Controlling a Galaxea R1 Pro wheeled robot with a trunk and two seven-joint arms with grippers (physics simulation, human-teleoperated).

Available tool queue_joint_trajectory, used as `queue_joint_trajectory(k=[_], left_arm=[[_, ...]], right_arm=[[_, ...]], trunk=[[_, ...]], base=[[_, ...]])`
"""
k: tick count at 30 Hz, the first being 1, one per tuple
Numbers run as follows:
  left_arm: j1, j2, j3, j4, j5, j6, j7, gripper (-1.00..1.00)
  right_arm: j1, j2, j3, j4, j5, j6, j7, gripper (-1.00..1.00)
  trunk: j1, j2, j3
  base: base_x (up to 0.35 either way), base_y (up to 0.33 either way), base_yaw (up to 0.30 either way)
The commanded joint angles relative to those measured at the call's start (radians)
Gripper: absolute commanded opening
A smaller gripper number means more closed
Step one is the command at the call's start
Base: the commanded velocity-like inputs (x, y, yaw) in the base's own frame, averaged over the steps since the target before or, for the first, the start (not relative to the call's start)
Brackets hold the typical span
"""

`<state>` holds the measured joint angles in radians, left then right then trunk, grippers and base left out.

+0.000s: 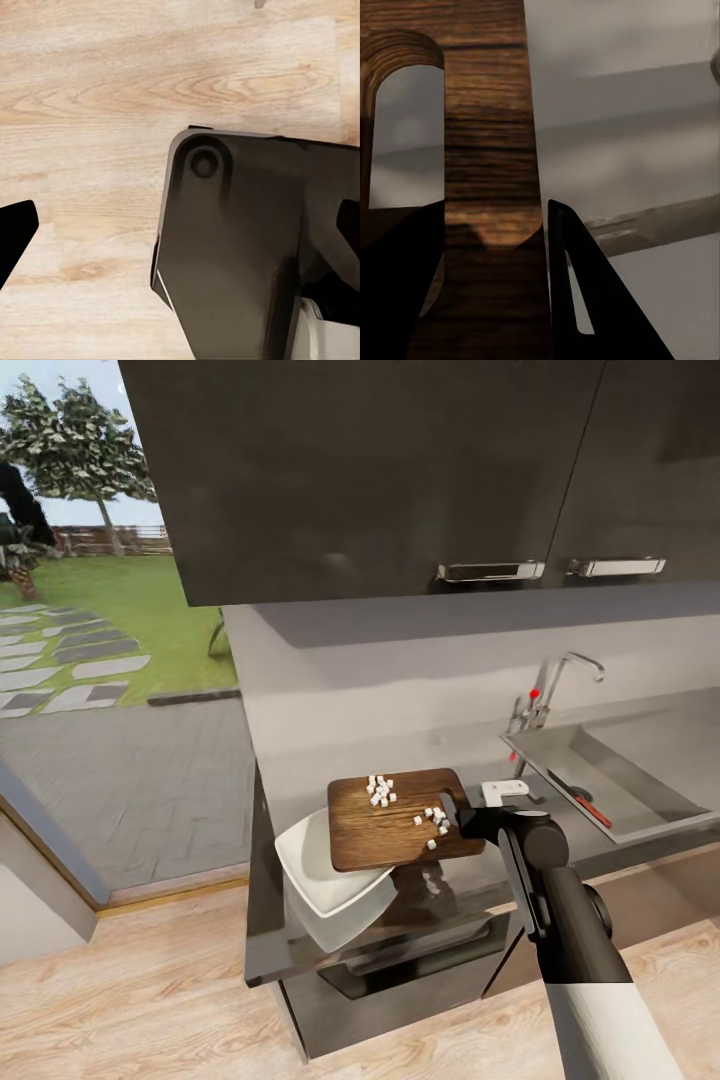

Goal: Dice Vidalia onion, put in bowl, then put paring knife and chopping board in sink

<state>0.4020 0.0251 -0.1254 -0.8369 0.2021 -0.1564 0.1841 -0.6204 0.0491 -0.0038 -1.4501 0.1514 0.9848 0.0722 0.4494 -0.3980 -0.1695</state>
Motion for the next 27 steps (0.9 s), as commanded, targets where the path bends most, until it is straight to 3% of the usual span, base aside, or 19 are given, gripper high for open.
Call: queue_joint_trajectory(k=[1,10,20,27], left_arm=[[0.0,0.001,-0.007,-0.001,0.01,-0.003,0.008,1.0],[0.0,0.001,-0.007,-0.001,0.01,-0.003,0.008,1.0],[0.0,-0.001,-0.008,0.004,0.01,-0.004,0.008,1.0],[0.0,-0.005,-0.026,0.004,0.01,-0.005,0.008,1.0]], right_arm=[[-0.001,0.0,0.0,-0.001,0.009,0.005,0.007,-1.0],[-0.001,0.0,0.002,-0.001,0.008,0.005,0.003,-1.0],[-0.001,0.0,0.002,-0.001,0.009,0.005,0.003,-1.0],[-0.001,0.002,0.002,-0.001,0.061,0.005,0.003,-1.0]], trunk=[[0.001,-0.002,-0.002],[0.001,-0.002,-0.001],[0.001,-0.002,0.008],[0.001,-0.002,0.016]], base=[[0.0,0.021,0.0],[0.0,0.19,-0.007],[0.0,0.169,-0.167],[0.0,0.002,-0.198]])
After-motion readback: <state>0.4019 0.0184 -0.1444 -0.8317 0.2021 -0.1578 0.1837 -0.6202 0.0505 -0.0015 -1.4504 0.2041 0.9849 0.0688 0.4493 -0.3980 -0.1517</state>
